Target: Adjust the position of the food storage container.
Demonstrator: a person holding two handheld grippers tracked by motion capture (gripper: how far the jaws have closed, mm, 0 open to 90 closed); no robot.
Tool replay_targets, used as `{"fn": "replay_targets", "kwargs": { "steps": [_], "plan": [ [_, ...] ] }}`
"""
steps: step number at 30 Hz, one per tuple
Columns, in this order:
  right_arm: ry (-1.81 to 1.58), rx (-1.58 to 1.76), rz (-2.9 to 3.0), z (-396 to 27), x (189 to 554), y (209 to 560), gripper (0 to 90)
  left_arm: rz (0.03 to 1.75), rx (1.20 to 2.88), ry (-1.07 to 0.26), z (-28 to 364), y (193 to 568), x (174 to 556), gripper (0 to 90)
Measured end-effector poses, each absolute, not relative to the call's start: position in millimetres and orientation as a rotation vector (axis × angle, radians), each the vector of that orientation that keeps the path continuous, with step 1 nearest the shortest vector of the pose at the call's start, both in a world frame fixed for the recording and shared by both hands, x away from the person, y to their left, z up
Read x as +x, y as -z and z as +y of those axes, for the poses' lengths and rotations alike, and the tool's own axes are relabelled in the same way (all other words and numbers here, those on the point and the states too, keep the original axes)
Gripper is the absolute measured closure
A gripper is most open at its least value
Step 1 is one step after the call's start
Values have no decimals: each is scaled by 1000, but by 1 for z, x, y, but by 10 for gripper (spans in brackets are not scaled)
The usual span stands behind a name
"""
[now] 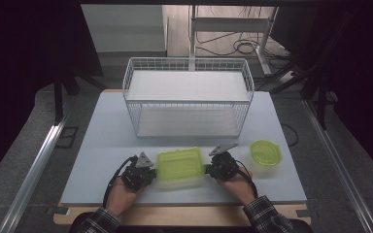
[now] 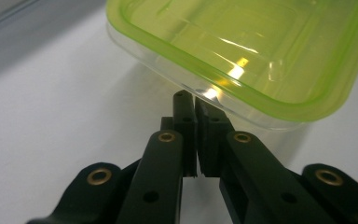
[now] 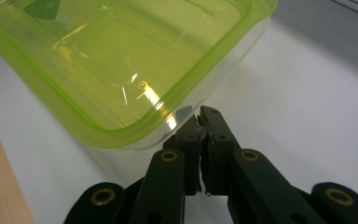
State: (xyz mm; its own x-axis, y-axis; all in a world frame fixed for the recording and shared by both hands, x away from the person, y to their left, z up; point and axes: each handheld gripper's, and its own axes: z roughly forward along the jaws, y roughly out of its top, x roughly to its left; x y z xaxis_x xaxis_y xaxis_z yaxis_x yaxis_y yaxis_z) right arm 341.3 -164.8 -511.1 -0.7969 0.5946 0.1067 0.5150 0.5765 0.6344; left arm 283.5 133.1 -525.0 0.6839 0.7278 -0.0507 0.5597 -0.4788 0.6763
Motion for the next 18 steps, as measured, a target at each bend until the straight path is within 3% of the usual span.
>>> {"fn": "replay_targets", "kwargs": {
  "steps": [7,9,13,18],
  "plan": [
    [-1002,963,2625,-186,337,503,815,989,2186,-303,141,523,277,830],
    [-1040,992,2604,-196,334,499,798,1019,2132,-296,155,521,272,781],
    [-1074,994,2577,-205,328,496,732,1025,2103,-336,163,519,266,512],
    [-1101,976,2536,-212,317,494,467,1024,2091,-375,166,519,258,237]
  ]
}}
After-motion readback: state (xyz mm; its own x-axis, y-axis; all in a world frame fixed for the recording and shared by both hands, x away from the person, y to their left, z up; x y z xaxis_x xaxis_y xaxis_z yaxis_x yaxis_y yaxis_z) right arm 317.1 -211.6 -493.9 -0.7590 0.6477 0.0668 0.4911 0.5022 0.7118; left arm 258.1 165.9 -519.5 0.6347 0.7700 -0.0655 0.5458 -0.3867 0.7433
